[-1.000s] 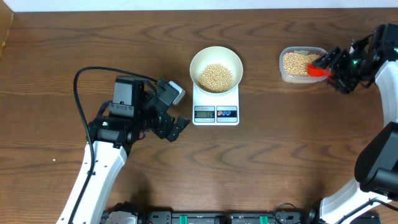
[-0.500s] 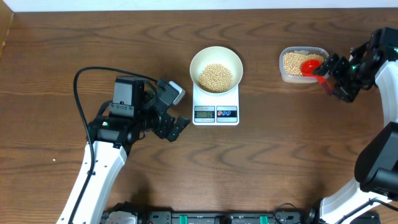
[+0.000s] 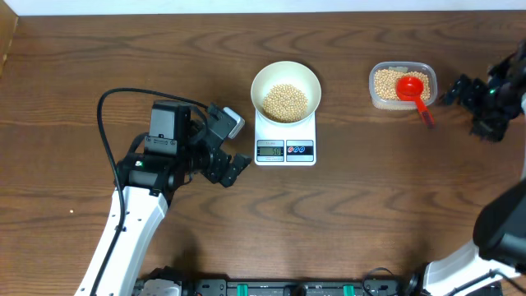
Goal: Scoop item into bowl and weigh 50g on scale
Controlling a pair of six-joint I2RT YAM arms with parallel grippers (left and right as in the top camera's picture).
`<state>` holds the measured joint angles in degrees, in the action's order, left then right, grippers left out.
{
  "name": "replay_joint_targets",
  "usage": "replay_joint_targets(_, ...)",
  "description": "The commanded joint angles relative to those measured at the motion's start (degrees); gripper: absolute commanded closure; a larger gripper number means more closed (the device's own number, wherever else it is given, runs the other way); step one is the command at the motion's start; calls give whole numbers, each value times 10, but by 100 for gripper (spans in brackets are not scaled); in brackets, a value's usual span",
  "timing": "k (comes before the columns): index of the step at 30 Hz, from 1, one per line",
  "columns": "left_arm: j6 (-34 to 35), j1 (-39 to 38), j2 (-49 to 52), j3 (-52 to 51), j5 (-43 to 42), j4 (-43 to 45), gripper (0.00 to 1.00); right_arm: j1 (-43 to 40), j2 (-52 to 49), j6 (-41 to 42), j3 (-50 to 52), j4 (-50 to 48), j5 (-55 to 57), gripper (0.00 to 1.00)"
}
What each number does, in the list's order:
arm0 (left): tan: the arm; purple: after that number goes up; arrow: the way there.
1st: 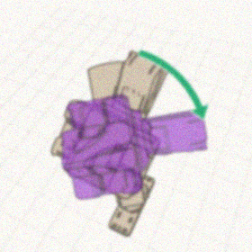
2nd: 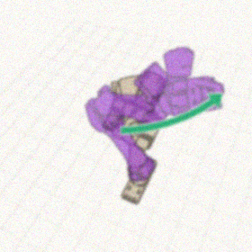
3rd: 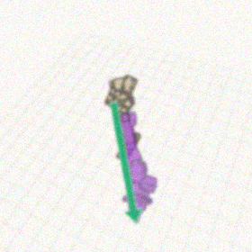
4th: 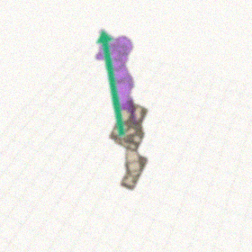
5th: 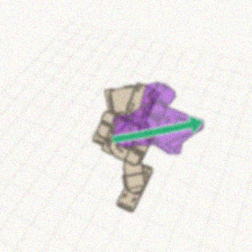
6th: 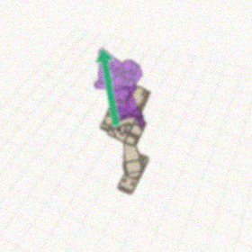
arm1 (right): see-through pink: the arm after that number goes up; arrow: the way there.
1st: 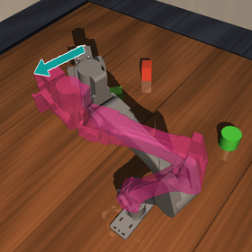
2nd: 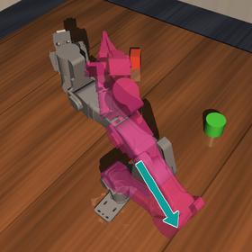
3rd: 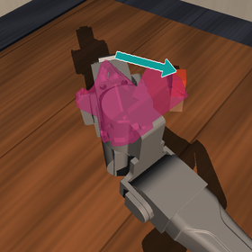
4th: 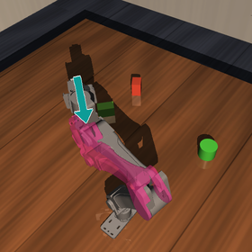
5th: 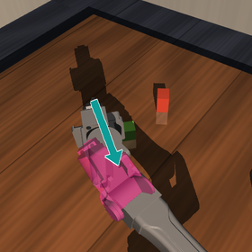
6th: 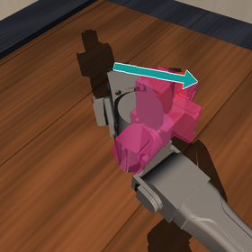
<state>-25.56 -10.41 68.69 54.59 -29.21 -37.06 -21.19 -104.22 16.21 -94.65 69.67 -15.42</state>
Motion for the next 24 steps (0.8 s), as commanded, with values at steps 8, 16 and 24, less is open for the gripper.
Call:
replay_joint_targets(8,-5,-2,2,-2,3,-1,7,10,191,-120,-39,12,-33,1)
replay_joint_targets(16,-5,-2,2,-2,3,-1,7,10,292,-120,-39,70,-29,1)
replay_joint_targets(24,-5,-2,2,-2,3,-1,7,10,328,-120,-39,89,-30,1)
